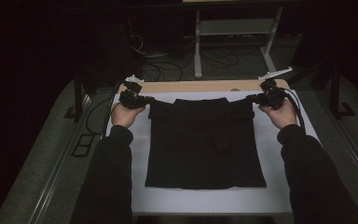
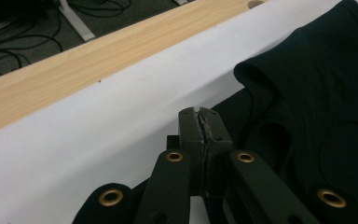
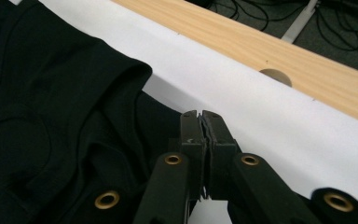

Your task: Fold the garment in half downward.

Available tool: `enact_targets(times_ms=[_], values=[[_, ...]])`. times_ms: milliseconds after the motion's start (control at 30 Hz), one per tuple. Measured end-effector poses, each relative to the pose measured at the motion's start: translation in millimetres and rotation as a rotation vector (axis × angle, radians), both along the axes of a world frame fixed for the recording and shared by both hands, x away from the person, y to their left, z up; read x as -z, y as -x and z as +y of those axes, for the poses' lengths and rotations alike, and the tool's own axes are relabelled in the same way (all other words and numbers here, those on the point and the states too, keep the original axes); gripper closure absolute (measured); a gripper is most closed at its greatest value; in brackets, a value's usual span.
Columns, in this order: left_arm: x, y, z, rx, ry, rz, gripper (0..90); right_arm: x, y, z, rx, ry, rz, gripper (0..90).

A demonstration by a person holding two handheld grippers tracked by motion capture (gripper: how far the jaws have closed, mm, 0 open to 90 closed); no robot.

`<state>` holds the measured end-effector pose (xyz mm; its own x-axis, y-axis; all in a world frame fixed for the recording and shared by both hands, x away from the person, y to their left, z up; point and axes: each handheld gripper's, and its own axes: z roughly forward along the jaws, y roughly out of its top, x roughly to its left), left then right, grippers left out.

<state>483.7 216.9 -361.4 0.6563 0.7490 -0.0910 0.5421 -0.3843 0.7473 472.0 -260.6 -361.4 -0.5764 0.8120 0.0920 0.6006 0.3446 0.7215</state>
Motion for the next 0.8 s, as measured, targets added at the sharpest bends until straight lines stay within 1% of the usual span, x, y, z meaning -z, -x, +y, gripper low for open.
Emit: enact_targets(times_ms=[67,100,133,167,200,233,267,300,333,367,400,433,467,500,533,567,633,667,700,733,767,800], values=[[2.9,0.6,-1.2,0.004,0.004,-0.002,87.3,3.3,-1.6,0.3,0.003,-0.009,0.015,85.7],[4.4,0.9,-1.5,0.007,0.003,-0.001,86.9,5.2,-2.6,-0.1,-0.001,-0.021,0.026,83.4],[5.8,1.2,-1.7,0.001,0.005,0.007,86.0,7.1,-3.4,0.0,0.001,-0.030,0.040,78.4],[7.0,1.5,-1.3,-0.010,0.011,0.007,81.2,8.3,-3.2,0.1,0.011,-0.024,0.038,75.1],[7.8,2.0,-0.2,-0.018,0.022,0.008,78.9,9.1,-2.4,-0.4,0.017,-0.019,0.026,73.2],[8.4,2.0,1.0,-0.028,0.034,0.013,72.7,9.5,-1.4,-0.9,0.025,-0.017,0.017,70.7],[9.1,2.4,1.8,-0.035,0.055,0.026,66.7,10.0,0.6,-2.5,0.034,-0.016,0.004,67.0],[9.8,2.9,2.4,-0.036,0.072,0.035,66.7,10.0,0.6,-2.5,0.034,-0.016,0.004,67.0],[9.8,3.3,3.3,-0.035,0.072,0.039,63.3,10.1,1.7,-3.2,0.040,-0.014,0.000,65.3],[9.6,3.9,3.5,-0.043,0.082,0.046,58.2,10.4,2.5,-4.2,0.041,-0.017,-0.004,63.0],[9.2,4.2,4.8,-0.036,0.096,0.056,57.3,10.4,3.4,-5.0,0.046,-0.021,-0.002,61.3],[8.9,5.2,5.1,-0.041,0.120,0.058,54.1,10.2,5.2,-6.1,0.050,-0.030,0.000,56.9],[8.4,6.3,5.8,-0.045,0.131,0.058,54.1,10.2,5.2,-6.1,0.050,-0.030,0.000,56.9],[8.2,7.3,6.3,-0.046,0.139,0.056,52.6,10.0,6.3,-6.4,0.051,-0.035,-0.004,54.4],[8.2,8.6,6.3,-0.051,0.142,0.057,47.2,9.7,8.6,-7.0,0.055,-0.048,-0.006,48.2],[8.5,10.0,6.0,-0.051,0.141,0.060,47.2,9.7,8.6,-7.0,0.055,-0.048,-0.006,48.2],[9.8,13.0,5.8,-0.045,0.149,0.059,44.5,9.8,11.4,-7.1,0.052,-0.060,-0.008,42.5],[10.1,14.9,5.5,-0.050,0.152,0.059,40.8,10.0,12.7,-7.2,0.053,-0.065,-0.011,39.7],[10.6,16.5,5.6,-0.048,0.161,0.060,34.3,10.6,15.3,-7.8,0.056,-0.077,-0.010,34.4],[11.0,18.0,6.0,-0.045,0.171,0.061,30.7,10.7,16.5,-7.9,0.056,-0.088,-0.005,31.5],[11.5,19.4,6.5,-0.036,0.188,0.060,30.7,10.7,16.5,-7.9,0.056,-0.088,-0.005,31.5],[11.8,20.9,6.9,-0.036,0.207,0.061,27.3,10.7,17.6,-8.2,0.054,-0.096,0.001,27.6]])
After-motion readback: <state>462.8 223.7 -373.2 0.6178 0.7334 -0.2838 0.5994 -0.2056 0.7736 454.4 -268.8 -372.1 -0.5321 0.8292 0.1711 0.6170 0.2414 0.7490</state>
